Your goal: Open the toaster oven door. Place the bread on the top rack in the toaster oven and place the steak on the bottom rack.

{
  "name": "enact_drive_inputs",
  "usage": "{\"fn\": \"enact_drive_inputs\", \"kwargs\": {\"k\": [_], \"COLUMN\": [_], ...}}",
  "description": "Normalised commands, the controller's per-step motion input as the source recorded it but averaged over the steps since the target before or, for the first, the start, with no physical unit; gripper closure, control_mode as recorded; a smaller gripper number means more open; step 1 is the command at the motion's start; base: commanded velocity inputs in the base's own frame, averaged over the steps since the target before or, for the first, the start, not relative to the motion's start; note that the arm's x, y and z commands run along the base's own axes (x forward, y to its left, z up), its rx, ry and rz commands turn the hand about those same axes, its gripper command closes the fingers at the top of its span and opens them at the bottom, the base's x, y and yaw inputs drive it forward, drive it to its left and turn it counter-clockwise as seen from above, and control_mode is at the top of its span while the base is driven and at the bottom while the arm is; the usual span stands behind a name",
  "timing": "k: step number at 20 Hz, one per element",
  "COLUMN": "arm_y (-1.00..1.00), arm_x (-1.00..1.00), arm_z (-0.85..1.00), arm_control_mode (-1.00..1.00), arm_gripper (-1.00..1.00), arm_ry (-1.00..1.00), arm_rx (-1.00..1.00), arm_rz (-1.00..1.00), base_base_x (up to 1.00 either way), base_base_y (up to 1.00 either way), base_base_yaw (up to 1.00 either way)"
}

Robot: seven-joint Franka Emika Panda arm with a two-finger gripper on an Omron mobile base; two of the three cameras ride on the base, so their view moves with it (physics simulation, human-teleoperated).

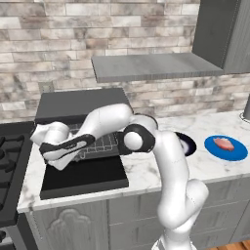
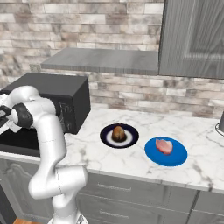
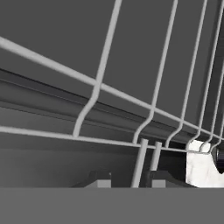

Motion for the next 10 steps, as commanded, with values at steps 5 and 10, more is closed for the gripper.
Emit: {"fn": "enact_drive_inputs", "kwargs": {"k": [5,10], "arm_y": [-0.31,-0.72], "arm_x": [-1.00,-1.00], "arm_z": [-1.00,-1.00], "arm_control_mode": [-1.00,-1.00], "arm_gripper": [1.00,1.00], "arm_ry": [0.00,-0.07], "arm_rx": [-0.07,0.00], "arm_rz": [0.22,0.31], "base_base_x": [0.00,0.00], "base_base_y": [0.00,0.00], "base_base_yaw": [0.00,0.00]}}
